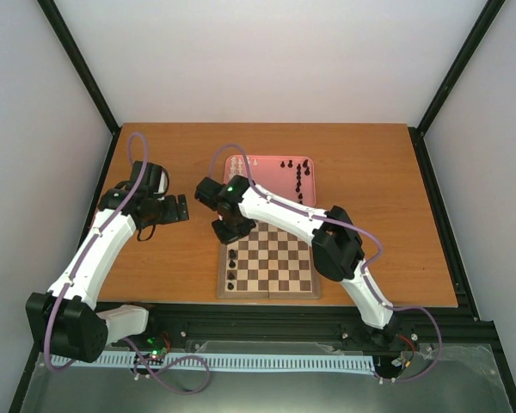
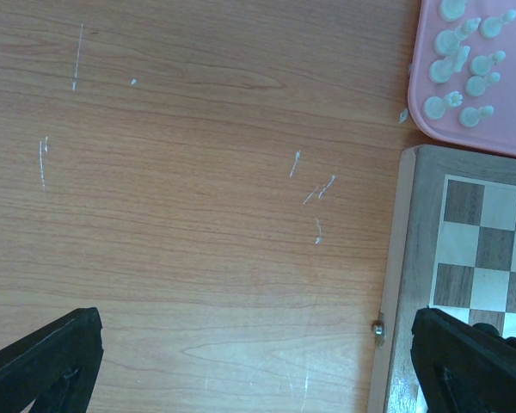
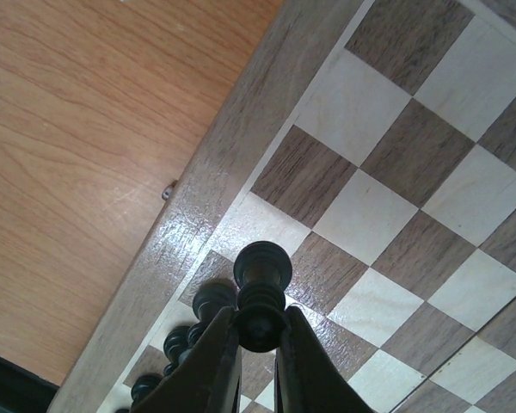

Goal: Set up the chess pieces on the board
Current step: Place the chess piece on the chessboard.

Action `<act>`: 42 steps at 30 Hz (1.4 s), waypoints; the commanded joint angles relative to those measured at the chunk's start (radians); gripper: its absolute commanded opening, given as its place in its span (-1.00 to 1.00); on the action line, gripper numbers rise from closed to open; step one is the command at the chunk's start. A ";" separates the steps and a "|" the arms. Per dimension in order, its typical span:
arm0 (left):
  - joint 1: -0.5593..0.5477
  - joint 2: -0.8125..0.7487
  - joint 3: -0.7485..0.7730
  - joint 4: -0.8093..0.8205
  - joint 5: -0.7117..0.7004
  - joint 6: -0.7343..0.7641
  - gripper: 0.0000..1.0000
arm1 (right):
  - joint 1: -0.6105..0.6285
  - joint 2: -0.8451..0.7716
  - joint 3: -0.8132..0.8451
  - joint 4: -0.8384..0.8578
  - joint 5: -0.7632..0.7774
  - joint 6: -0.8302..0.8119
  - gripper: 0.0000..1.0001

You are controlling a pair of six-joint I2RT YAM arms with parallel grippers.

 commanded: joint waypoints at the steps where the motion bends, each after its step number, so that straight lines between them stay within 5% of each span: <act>1: 0.003 -0.022 0.003 -0.002 0.002 0.014 0.99 | 0.006 0.046 0.019 -0.023 -0.003 -0.009 -0.92; 42: 0.002 -0.027 -0.005 0.009 -0.016 0.015 1.00 | -0.001 0.119 0.086 -0.055 -0.027 -0.045 -0.87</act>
